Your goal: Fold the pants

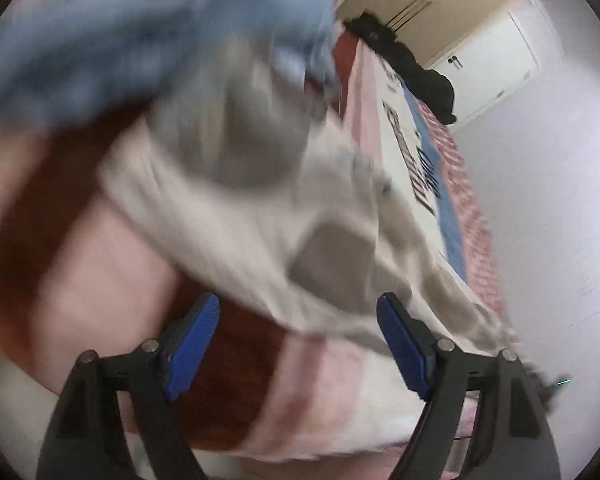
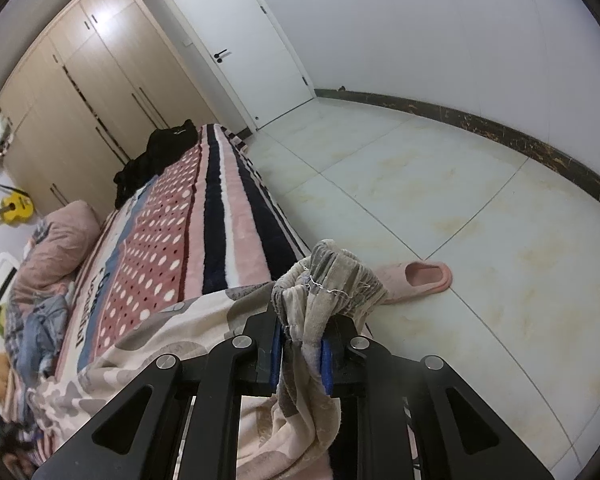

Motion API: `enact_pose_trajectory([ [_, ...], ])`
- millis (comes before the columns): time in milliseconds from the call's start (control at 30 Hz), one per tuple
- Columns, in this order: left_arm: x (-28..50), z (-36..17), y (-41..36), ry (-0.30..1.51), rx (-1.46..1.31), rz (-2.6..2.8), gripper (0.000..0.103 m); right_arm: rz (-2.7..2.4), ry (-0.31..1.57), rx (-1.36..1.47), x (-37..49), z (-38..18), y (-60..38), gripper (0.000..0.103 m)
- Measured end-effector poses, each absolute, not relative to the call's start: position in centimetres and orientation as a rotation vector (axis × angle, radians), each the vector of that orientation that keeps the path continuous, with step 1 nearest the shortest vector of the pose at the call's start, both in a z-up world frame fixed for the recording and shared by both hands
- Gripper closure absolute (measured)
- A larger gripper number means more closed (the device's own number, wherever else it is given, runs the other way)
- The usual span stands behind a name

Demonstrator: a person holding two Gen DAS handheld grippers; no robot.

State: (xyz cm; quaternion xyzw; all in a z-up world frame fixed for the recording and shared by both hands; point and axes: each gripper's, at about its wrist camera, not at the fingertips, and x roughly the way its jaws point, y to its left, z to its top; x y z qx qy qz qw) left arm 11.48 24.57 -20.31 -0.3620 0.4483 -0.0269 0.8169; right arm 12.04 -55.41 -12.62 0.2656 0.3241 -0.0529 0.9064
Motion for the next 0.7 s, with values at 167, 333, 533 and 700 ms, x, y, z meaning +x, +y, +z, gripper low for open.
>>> enact_pose_trajectory([
  [167, 13.8, -20.9, 24.6, 0.753, -0.915, -0.143, 0.019, -0.100, 0.668, 0.561, 11.9, -12.8, -55.7, 0.091],
  [333, 18.5, -21.5, 25.3, 0.675, -0.970, -0.020, 0.022, -0.095, 0.668, 0.558, 11.9, -12.7, -55.7, 0.091],
  [533, 20.3, -21.4, 26.7, 0.621, -1.021, 0.137, 0.093, -0.093, 0.673, 0.558, 12.1, -12.6, -55.6, 0.091],
  [700, 18.1, -17.2, 26.8, 0.513, -0.884, 0.223, 0.095, -0.080, 0.682, 0.553, 12.1, -12.4, -55.2, 0.091],
])
